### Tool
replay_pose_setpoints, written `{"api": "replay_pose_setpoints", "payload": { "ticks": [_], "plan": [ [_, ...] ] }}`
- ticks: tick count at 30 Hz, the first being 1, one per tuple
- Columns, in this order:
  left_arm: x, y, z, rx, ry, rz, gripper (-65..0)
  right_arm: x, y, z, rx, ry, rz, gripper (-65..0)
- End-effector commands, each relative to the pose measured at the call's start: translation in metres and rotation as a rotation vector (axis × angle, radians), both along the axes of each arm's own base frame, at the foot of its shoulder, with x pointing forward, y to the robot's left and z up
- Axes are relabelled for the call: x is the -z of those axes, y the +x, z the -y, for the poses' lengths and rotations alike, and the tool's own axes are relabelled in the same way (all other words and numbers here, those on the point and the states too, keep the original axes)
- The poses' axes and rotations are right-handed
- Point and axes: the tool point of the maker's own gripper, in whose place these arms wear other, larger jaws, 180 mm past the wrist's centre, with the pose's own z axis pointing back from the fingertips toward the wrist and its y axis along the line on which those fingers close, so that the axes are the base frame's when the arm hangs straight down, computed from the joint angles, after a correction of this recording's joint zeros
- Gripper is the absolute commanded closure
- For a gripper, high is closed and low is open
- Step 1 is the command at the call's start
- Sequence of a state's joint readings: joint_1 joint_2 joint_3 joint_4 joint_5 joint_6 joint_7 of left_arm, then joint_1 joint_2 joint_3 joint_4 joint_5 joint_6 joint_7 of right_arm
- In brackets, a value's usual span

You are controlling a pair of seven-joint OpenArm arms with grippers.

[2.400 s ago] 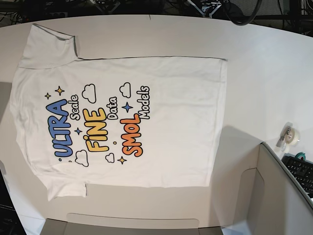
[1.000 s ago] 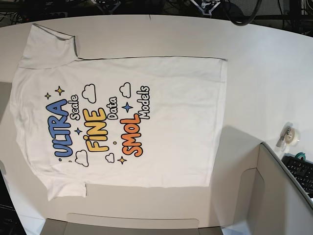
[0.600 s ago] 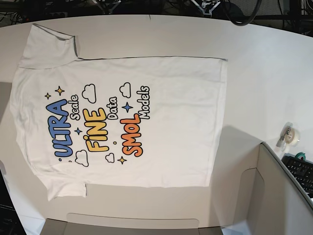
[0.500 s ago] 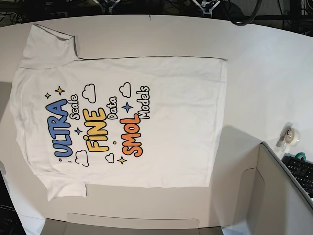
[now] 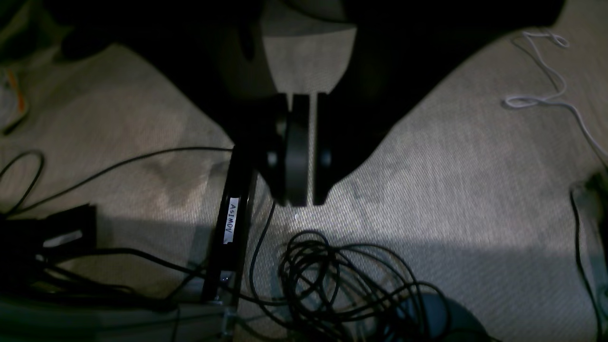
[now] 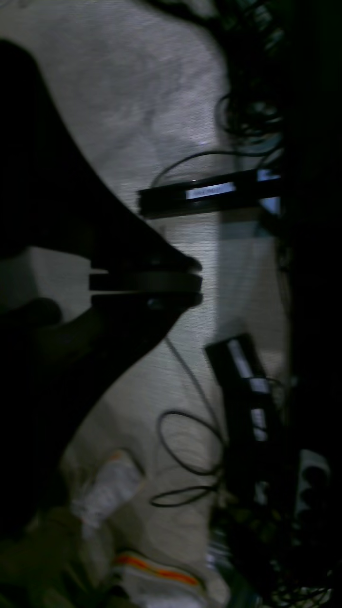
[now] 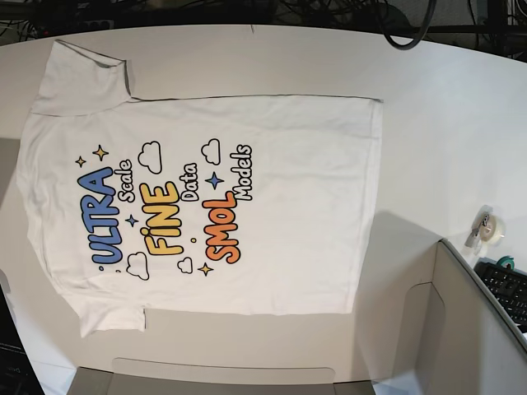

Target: Layout the t-shirt on the table in an organized manner, then fold the t-shirt properly

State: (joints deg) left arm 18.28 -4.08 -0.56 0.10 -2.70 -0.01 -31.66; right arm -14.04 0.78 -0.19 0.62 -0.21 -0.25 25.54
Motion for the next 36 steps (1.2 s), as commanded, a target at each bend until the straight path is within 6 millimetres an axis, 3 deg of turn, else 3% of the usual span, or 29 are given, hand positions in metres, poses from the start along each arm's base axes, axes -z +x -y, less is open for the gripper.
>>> {"api": "replay_pose_setpoints", "payload": {
  "ticks": [1, 4, 7, 20, 36],
  "plan": [
    [-0.006, -0.016, -0.005, -0.022, 0.018, -0.002, 0.0, -0.004, -0.025, -0.001, -0.004, 0.009, -0.028, -0.2],
    [-0.018, -0.041, -0.012, -0.065, 0.049, 0.005, 0.0, -0.012, -0.047, -0.002, -0.034, 0.015, -0.023, -0.2],
    [-0.03, -0.056, -0.001, -0.073, 0.049, 0.047, 0.0, -0.021, -0.066, -0.004, -0.053, 0.024, -0.01, -0.2],
    [-0.033, -0.057, 0.02, -0.083, 0.023, 0.071, 0.0, -0.023, -0.072, -0.005, -0.052, 0.025, -0.01, -0.2],
    [-0.032, -0.056, 0.022, -0.084, 0.02, 0.072, 0.0, -0.021, -0.064, -0.008, -0.053, 0.029, 0.003, -0.2]
  ]
}}
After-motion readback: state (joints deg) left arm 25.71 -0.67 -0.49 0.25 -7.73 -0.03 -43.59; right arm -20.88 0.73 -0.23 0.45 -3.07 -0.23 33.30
